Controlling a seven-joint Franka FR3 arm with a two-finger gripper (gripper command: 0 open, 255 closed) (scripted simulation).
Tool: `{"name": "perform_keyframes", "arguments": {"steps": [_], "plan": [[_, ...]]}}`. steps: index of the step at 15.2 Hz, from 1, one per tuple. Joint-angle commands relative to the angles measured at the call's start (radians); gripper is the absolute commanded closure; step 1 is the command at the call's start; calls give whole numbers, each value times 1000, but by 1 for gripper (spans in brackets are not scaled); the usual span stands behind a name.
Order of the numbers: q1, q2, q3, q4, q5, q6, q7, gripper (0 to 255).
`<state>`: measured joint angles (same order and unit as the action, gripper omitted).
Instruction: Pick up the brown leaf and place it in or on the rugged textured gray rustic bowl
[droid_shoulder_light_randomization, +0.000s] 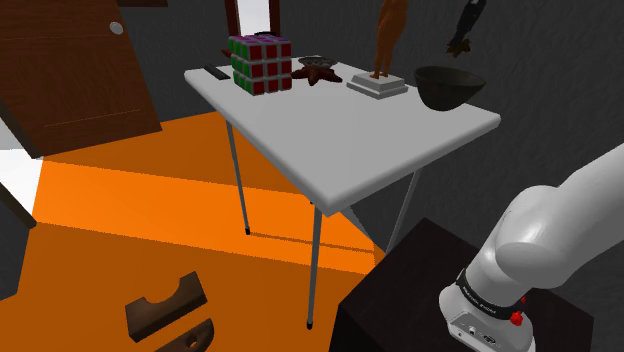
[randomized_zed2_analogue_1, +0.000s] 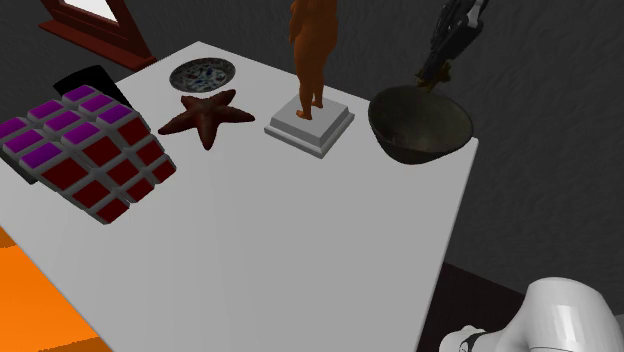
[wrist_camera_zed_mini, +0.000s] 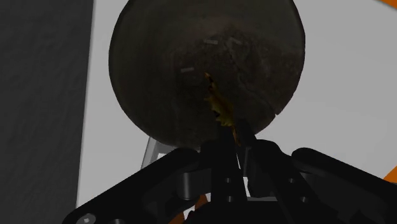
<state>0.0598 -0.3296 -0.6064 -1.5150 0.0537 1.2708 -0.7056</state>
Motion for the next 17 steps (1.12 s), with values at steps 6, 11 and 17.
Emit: {"name": "perform_keyframes", "arguments": {"steps": [6, 11, 17], "plan": [[-15, -67, 25, -159, -31, 101, 7, 255], [-22, -92, 31, -227, -42, 147, 8, 255], [-22, -92, 31, -227, -42, 147, 8, 255]]}}
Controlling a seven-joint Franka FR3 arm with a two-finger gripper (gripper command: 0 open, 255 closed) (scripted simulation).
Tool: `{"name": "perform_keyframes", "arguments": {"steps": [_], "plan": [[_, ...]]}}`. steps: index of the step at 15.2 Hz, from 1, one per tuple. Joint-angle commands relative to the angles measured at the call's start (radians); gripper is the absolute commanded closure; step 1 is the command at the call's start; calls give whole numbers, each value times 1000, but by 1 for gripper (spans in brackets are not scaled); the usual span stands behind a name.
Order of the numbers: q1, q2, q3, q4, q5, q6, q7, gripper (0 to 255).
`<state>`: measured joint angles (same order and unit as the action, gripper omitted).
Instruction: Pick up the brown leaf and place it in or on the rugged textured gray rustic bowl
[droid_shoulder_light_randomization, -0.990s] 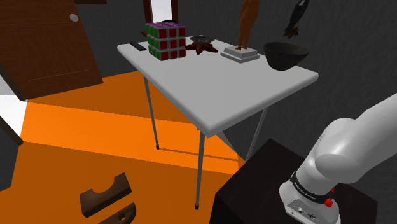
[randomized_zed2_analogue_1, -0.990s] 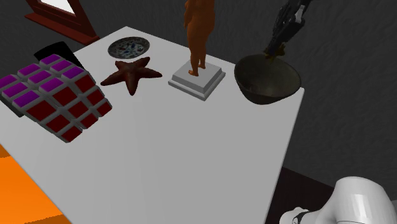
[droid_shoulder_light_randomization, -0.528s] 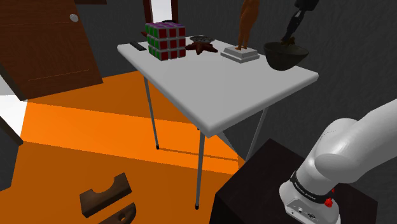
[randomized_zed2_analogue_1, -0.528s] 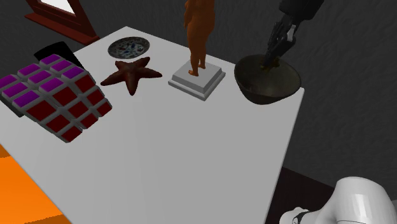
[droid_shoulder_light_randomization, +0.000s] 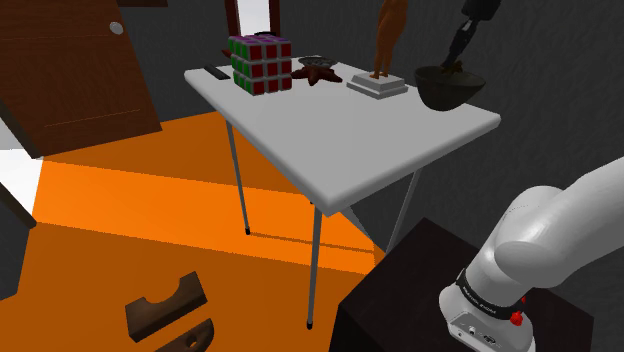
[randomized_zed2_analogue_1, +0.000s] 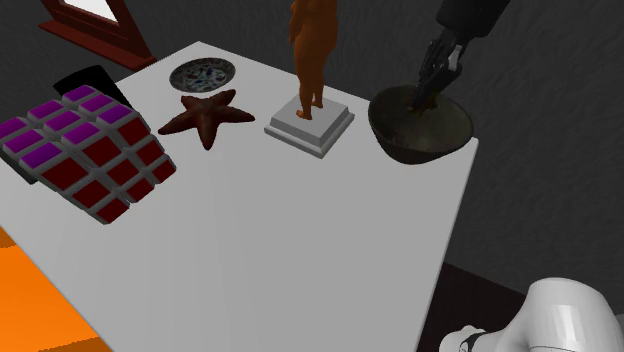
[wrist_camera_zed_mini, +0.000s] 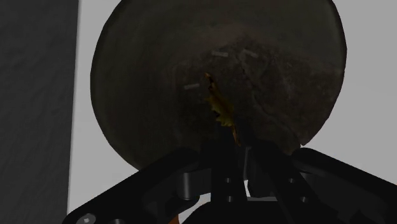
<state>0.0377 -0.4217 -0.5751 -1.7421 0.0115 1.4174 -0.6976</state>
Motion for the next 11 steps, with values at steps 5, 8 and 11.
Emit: {"name": "perform_keyframes", "arguments": {"steps": [5, 8, 11], "plan": [[0, 0, 0, 0, 0, 0, 0, 0], [8, 38, -20, 105, 14, -72, -13, 0], [16, 80, -44, 208, 32, -139, -29, 0]]}}
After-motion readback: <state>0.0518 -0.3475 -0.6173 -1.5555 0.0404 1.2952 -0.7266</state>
